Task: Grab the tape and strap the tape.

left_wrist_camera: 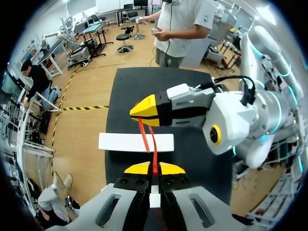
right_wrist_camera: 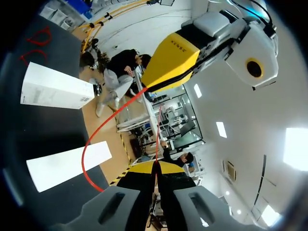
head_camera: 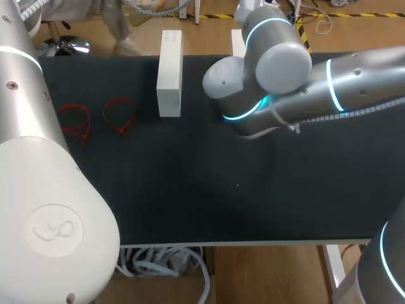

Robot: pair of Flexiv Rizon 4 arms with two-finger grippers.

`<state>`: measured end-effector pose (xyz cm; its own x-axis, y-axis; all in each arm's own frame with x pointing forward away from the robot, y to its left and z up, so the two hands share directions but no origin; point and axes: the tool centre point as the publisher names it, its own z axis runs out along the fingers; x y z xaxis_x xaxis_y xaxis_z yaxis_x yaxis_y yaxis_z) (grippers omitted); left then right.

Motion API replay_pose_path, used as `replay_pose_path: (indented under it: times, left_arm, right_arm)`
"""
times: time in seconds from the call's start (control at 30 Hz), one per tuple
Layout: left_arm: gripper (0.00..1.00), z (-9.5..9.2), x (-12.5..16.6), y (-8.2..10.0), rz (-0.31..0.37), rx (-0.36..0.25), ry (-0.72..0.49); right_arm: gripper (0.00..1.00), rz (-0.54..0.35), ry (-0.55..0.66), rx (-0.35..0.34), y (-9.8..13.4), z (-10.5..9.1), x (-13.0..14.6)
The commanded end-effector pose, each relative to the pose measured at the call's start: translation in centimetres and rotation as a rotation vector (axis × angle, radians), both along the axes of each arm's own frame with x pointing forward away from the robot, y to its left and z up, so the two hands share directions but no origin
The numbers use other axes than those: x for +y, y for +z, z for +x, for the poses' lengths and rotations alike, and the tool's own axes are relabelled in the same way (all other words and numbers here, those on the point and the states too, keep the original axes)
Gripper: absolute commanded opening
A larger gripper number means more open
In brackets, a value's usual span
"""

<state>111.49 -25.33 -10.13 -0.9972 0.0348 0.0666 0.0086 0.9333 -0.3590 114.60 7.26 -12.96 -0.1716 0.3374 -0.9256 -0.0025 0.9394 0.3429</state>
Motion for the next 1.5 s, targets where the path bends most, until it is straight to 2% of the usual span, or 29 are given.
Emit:
replay_pose_path:
  times: [0.03,1.5]
  left_arm:
    - [0.0,0.1,-0.1,0.2,0.005,0.003,-0.001]
    - [0.0,0.1,-0.1,0.2,0.005,0.003,-0.001]
  right_arm:
    - [0.0,-0.005,-0.02,0.001,0.2,-0.1,0.6]
    - [0.0,-0.037,-0.034,-0.029,1.2,-0.8,2.0]
